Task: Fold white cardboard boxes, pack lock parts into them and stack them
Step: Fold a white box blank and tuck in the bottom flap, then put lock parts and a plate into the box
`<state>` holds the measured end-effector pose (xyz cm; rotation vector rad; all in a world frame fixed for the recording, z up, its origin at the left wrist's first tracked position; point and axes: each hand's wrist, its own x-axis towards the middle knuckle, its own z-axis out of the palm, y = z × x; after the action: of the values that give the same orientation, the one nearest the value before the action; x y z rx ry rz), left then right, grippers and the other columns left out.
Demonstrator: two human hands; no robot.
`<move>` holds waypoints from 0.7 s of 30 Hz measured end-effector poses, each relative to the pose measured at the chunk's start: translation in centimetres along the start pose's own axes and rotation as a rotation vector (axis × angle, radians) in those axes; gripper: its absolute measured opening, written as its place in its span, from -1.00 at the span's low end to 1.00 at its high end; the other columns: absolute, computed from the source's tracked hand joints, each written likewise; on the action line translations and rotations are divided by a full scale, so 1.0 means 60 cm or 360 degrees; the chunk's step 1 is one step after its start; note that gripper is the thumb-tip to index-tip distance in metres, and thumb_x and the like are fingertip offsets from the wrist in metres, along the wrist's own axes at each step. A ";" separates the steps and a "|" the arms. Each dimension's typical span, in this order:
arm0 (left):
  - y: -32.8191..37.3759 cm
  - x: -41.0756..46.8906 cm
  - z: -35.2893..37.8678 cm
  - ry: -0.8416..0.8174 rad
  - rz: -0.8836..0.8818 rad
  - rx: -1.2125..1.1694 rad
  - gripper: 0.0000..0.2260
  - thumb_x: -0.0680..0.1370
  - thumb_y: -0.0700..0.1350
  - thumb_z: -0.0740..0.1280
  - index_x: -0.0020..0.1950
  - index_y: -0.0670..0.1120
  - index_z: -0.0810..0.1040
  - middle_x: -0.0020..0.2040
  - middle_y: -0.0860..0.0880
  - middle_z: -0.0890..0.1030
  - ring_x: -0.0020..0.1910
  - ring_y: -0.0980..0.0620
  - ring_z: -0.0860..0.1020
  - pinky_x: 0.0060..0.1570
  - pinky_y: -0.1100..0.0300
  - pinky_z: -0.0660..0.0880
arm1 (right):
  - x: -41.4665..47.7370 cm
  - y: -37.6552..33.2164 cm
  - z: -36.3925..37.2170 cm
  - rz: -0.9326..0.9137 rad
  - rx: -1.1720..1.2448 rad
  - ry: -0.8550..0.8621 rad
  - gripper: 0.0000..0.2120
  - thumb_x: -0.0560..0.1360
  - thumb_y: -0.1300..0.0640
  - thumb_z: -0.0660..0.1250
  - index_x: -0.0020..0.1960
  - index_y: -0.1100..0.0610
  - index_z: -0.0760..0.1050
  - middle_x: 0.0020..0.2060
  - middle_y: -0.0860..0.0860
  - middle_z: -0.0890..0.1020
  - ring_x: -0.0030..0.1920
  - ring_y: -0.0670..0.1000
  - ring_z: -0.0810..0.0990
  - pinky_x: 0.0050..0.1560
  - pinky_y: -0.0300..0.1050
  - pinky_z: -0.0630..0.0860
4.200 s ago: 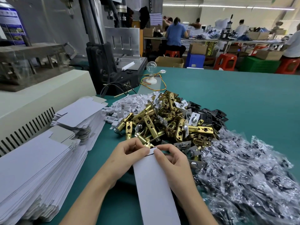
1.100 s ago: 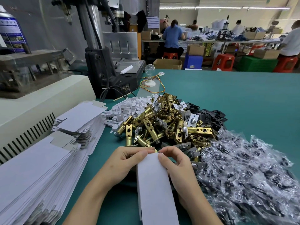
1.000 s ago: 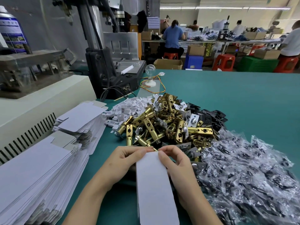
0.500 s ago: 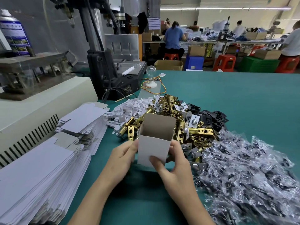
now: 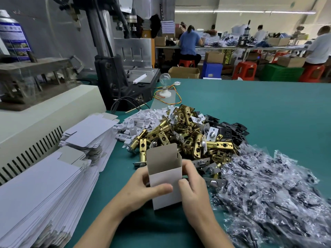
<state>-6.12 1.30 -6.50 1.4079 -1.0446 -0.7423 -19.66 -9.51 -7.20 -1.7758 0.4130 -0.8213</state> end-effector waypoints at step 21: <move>-0.001 -0.012 0.000 -0.0276 -0.0244 -0.0090 -0.47 0.42 -0.04 0.58 0.36 -0.04 0.55 0.30 -0.18 0.67 0.35 -0.19 0.59 0.38 -0.12 0.52 | 0.179 -0.032 -0.268 0.0609 -0.1635 -0.0079 -0.72 0.65 -0.02 0.27 0.16 0.11 0.67 -0.02 0.05 0.70 -0.12 0.02 0.59 -0.13 -0.12 0.50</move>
<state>-6.43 1.96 -6.68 1.4046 -1.0479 -1.0134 -23.67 -26.69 0.94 -2.5038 1.2556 -0.2681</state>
